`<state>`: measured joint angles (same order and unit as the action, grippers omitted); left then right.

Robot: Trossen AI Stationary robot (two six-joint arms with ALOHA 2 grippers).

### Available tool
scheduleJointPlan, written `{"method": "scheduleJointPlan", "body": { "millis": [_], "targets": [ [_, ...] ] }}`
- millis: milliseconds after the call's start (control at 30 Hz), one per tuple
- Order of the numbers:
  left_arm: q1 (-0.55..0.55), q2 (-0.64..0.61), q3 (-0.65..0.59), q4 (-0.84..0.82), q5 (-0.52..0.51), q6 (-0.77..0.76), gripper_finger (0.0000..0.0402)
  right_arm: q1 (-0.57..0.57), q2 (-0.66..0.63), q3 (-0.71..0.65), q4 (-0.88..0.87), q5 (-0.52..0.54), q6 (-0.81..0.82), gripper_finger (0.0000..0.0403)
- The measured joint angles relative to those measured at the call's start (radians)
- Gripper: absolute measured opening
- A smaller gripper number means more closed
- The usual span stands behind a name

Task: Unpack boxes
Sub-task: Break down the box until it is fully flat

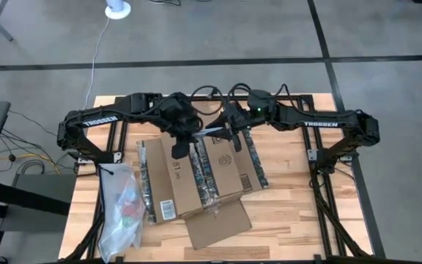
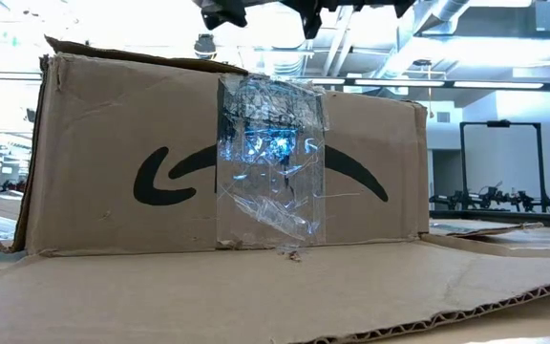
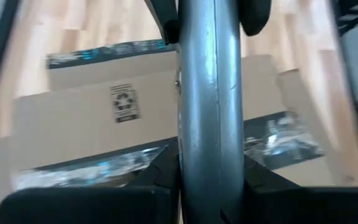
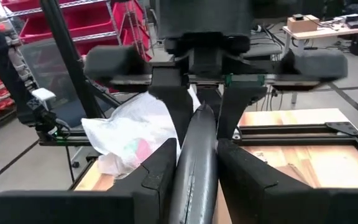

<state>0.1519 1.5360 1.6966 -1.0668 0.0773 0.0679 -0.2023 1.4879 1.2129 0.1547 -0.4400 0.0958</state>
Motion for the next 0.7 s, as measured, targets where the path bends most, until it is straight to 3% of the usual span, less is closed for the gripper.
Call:
{"method": "scheduleJointPlan", "body": {
  "millis": [433,567,700],
  "targets": [
    [-0.057,0.002,-0.003,-0.004,-0.56,0.126,0.0052,-0.107,-0.008,0.005,0.041,-0.005,0.339,0.0098],
    [-0.061,0.002,-0.003,0.006,-0.665,0.199,0.0052,-0.125,-0.008,0.005,0.041,-0.027,0.371,0.0106],
    [-0.063,0.002,-0.004,0.035,-0.715,0.247,0.0052,-0.138,-0.008,0.006,0.043,-0.054,0.405,0.0147]
  ]
}}
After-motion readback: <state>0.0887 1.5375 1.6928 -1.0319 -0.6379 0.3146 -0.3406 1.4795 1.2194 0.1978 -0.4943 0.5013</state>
